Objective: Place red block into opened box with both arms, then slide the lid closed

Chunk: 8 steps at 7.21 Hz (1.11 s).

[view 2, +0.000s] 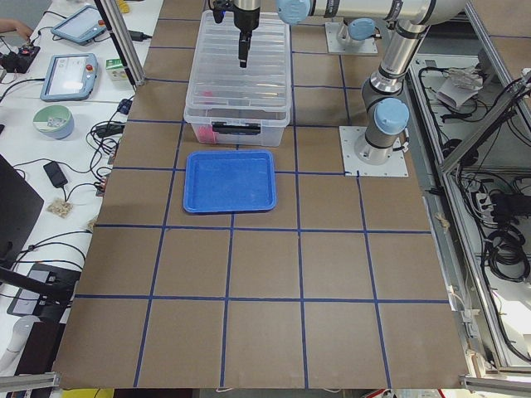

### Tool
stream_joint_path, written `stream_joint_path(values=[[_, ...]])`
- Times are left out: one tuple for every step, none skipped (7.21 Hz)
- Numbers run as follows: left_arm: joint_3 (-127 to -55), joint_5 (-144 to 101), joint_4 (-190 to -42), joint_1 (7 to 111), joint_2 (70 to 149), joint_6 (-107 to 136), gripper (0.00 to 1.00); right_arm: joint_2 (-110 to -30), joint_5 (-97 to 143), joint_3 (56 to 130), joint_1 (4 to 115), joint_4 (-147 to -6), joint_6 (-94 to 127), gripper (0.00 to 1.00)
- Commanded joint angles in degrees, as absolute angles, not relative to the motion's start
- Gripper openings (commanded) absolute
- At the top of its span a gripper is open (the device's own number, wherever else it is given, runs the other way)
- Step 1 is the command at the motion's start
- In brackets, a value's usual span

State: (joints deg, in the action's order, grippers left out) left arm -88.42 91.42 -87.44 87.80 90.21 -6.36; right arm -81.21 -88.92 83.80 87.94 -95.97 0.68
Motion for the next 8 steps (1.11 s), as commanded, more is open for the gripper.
stream_joint_path(values=[[-88.4, 91.4, -87.5, 87.8, 90.4, -5.5, 1.00, -85.1, -88.9, 79.9, 93.8, -91.2, 7.4, 1.00], [-88.2, 91.5, -87.5, 87.9, 90.5, -5.4, 1.00, -85.4, -88.7, 81.3, 94.1, -91.1, 8.3, 1.00], [-88.2, 91.5, -88.2, 87.9, 90.3, -5.4, 1.00, -85.7, -89.5, 81.8, 94.0, -91.1, 8.0, 1.00], [-88.0, 91.4, -88.5, 87.8, 90.0, -5.4, 1.00, -85.8, -89.4, 81.9, 94.0, -91.1, 8.0, 1.00], [-87.7, 91.5, -88.8, 87.8, 90.5, -5.3, 1.00, -85.8, -89.1, 81.9, 94.1, -91.2, 8.0, 1.00], [-87.5, 91.5, -88.9, 87.7, 90.6, -3.3, 1.00, -85.8, -88.8, 81.7, 94.1, -91.5, 8.0, 1.00], [-87.2, 91.6, -88.9, 87.8, 90.7, -3.3, 1.00, -85.9, -88.7, 81.7, 94.1, -91.4, 8.0, 1.00], [-87.3, 91.6, -88.9, 87.8, 90.7, -3.3, 1.00, -85.9, -88.7, 81.7, 94.1, -91.4, 8.0, 1.00]])
